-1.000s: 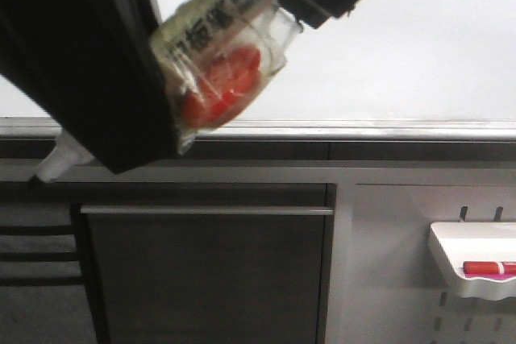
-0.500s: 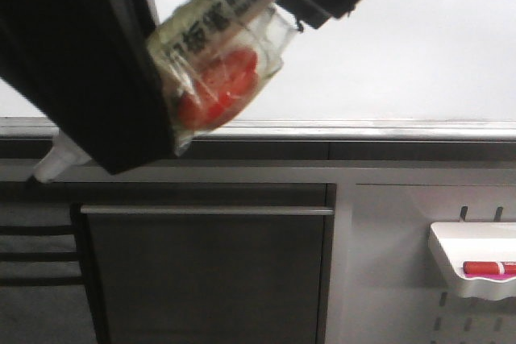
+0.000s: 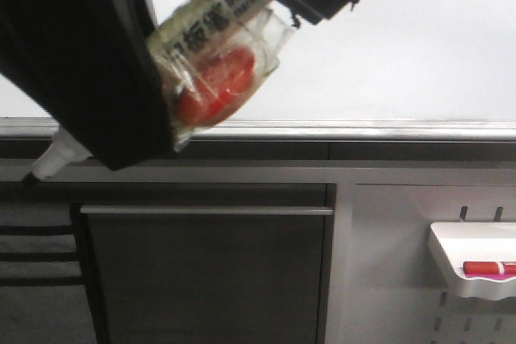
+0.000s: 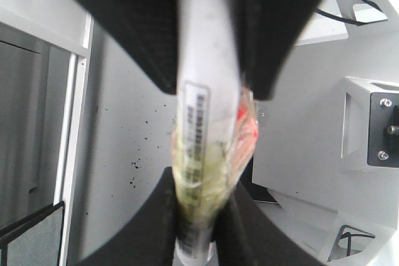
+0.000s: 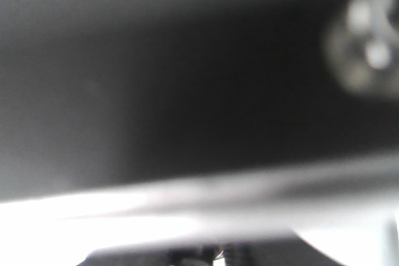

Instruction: Write number 0 on whiteboard

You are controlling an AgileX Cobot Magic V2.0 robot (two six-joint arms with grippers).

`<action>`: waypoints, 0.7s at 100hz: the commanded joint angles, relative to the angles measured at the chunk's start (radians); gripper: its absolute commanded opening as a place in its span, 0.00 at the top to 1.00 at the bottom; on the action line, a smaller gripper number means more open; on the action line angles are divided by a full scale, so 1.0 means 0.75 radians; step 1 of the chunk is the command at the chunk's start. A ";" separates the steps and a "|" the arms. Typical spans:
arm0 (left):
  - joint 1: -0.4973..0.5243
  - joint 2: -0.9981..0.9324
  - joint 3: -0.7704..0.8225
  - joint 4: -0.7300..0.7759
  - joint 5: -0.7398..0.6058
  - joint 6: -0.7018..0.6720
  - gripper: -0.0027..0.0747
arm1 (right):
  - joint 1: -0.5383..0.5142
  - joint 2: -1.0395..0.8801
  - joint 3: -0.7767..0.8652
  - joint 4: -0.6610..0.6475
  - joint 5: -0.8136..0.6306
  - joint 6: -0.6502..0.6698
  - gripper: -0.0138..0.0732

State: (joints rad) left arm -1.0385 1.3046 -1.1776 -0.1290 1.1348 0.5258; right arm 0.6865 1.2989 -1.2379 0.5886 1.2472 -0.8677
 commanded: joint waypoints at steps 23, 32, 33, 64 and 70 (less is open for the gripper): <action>-0.011 -0.032 -0.044 -0.037 -0.036 0.018 0.99 | 0.000 -0.030 -0.044 0.046 -0.006 -0.016 0.78; -0.011 -0.032 -0.044 -0.037 -0.042 0.018 0.99 | 0.000 -0.030 -0.044 0.046 -0.003 -0.016 0.78; -0.011 -0.032 -0.044 -0.037 -0.045 0.018 0.99 | 0.000 -0.030 -0.044 0.046 -0.003 -0.016 0.78; -0.011 -0.032 -0.044 -0.037 -0.060 0.018 0.99 | 0.000 -0.030 -0.044 0.046 -0.003 -0.016 0.86; -0.011 -0.032 -0.044 -0.037 -0.067 0.018 0.99 | 0.000 -0.030 -0.044 0.046 -0.003 -0.016 0.86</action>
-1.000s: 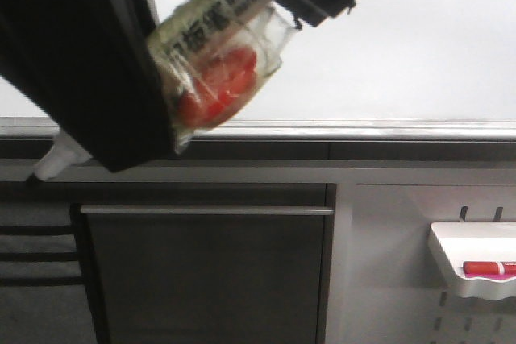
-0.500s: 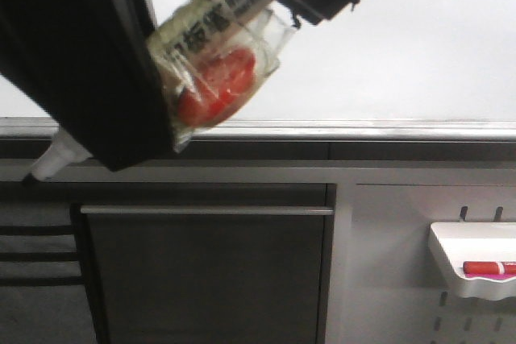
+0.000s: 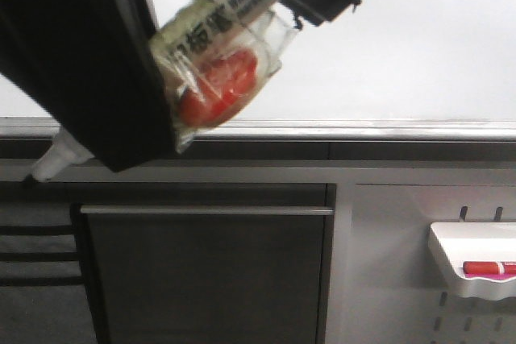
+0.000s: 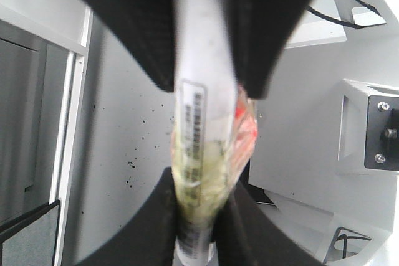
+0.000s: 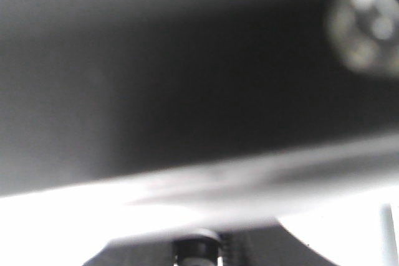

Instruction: Write number 0 on whiteboard

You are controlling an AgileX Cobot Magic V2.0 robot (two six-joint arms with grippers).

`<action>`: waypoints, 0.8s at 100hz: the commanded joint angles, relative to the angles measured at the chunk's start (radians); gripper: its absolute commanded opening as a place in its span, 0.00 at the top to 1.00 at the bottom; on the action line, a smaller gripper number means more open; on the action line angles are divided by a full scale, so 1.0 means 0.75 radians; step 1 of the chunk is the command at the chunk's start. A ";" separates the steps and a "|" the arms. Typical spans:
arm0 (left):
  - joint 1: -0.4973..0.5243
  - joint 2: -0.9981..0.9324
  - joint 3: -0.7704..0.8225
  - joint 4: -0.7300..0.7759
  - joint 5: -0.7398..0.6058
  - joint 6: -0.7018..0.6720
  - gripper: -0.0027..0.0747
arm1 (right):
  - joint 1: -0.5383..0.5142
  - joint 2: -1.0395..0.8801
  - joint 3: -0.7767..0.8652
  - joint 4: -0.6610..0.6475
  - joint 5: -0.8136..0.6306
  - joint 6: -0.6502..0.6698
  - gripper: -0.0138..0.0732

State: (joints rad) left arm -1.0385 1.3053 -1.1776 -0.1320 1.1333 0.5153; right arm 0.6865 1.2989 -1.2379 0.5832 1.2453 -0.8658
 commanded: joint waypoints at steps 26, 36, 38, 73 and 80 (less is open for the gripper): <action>-0.011 -0.032 -0.044 -0.033 -0.098 0.025 0.79 | 0.000 -0.030 -0.044 0.053 0.004 -0.018 0.86; -0.011 -0.032 -0.044 -0.033 -0.100 0.025 0.57 | 0.000 -0.032 -0.044 0.053 0.004 -0.018 0.86; -0.011 -0.032 -0.044 -0.033 -0.100 0.022 0.53 | 0.000 -0.036 -0.044 0.053 0.002 -0.018 0.86; 0.026 -0.238 -0.044 -0.007 -0.235 -0.042 0.41 | -0.146 -0.138 -0.044 -0.009 0.005 -0.018 0.86; 0.063 -0.307 -0.044 0.003 -0.252 -0.056 0.41 | -0.225 -0.171 -0.044 -0.009 0.008 -0.018 0.86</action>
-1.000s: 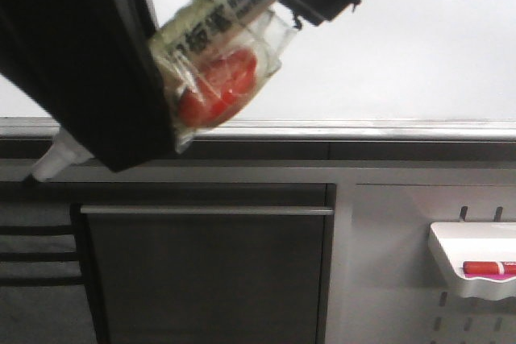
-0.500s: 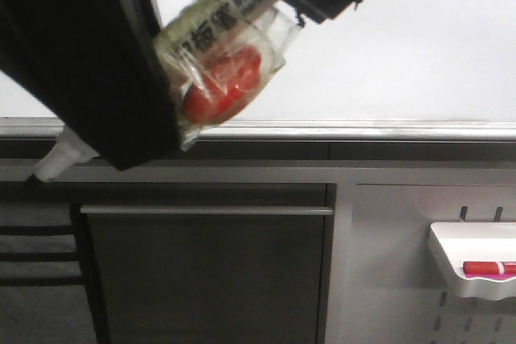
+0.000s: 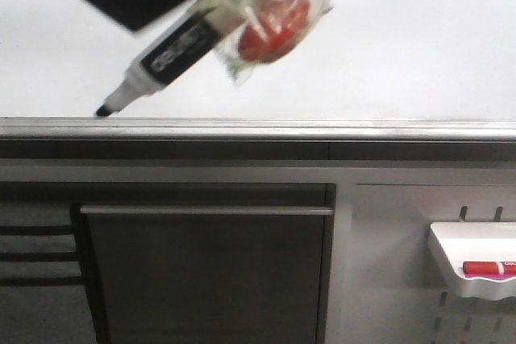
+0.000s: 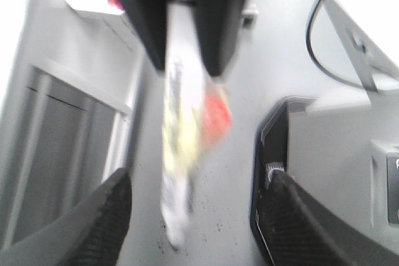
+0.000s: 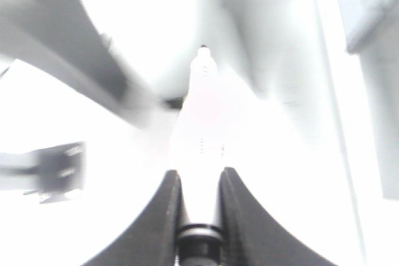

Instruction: Write number 0 on whiteboard

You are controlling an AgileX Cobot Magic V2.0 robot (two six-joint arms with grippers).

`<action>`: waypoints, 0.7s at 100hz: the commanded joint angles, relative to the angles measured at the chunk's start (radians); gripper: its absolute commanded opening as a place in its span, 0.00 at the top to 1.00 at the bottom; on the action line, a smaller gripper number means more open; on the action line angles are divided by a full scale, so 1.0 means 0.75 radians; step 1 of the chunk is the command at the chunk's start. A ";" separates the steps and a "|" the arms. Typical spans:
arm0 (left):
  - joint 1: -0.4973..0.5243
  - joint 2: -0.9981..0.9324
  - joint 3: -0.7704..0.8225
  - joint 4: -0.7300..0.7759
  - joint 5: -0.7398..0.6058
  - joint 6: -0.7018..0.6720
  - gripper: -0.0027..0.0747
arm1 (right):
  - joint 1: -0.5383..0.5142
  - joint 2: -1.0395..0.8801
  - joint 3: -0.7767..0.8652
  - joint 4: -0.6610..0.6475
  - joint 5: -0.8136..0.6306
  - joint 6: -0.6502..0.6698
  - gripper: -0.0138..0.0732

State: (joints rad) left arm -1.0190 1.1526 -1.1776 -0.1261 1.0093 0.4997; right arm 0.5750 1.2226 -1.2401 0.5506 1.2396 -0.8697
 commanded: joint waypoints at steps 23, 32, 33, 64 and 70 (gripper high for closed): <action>0.240 -0.322 0.008 0.004 -0.219 -0.167 0.41 | -0.306 -0.173 -0.039 0.037 0.012 0.061 0.86; 0.327 -0.418 0.087 0.004 -0.315 -0.246 0.41 | -0.384 -0.198 -0.016 0.050 -0.033 0.150 0.86; 0.333 -0.425 0.103 0.004 -0.322 -0.253 0.41 | -0.390 -0.201 -0.012 0.053 -0.039 0.163 0.86; 0.502 -0.604 0.421 -0.001 -0.547 -0.343 0.41 | -0.480 -0.197 0.152 0.162 -0.449 0.291 0.86; 0.515 -0.601 0.433 -0.001 -0.547 -0.345 0.41 | -0.490 -0.185 0.149 0.170 -0.525 0.299 0.86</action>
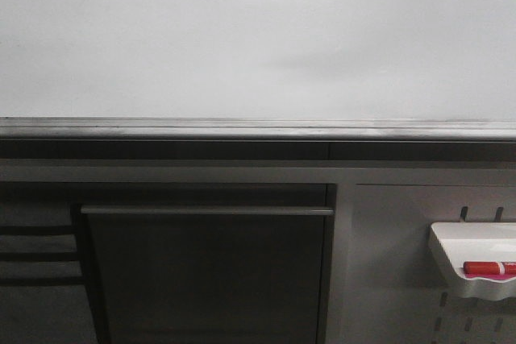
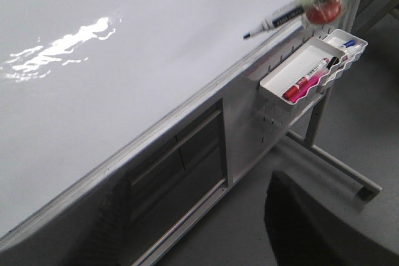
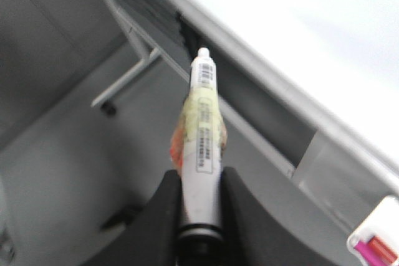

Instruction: Write number 0 on whiteboard

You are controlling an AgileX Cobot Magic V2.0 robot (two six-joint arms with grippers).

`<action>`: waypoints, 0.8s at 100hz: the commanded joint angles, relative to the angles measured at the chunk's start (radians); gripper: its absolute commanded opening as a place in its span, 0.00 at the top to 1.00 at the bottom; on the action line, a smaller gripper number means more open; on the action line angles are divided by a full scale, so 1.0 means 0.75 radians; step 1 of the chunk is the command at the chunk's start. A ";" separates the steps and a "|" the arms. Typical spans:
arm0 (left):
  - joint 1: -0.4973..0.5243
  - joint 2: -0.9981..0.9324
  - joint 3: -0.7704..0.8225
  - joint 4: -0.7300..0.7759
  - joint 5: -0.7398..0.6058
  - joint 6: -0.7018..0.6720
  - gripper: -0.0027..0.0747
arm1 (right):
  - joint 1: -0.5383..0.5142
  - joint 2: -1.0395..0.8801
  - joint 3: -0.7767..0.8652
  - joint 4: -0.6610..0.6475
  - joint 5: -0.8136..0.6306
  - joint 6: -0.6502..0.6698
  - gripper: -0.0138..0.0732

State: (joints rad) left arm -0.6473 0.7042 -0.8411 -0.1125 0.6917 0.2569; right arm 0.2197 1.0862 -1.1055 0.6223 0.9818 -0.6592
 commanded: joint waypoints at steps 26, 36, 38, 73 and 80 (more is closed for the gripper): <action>0.028 0.003 -0.017 -0.025 -0.212 -0.021 0.41 | -0.019 0.164 -0.030 0.178 -0.268 0.019 0.86; 0.028 0.003 -0.017 -0.025 -0.211 -0.021 0.41 | -0.019 0.227 -0.033 0.187 -0.300 0.019 0.86; 0.028 0.003 -0.017 -0.025 -0.211 -0.021 0.41 | -0.019 0.235 -0.033 0.187 -0.306 0.015 0.86; 0.028 0.003 -0.017 -0.025 -0.211 -0.021 0.41 | -0.019 0.369 -0.071 0.172 -0.421 -0.038 0.86; 0.028 0.003 -0.017 -0.025 -0.211 -0.021 0.41 | -0.019 0.419 -0.120 0.169 -0.405 -0.044 0.86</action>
State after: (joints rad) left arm -0.6279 0.7042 -0.8286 -0.1164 0.6136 0.2545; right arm 0.2112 1.3931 -1.1308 0.7210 0.7090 -0.6702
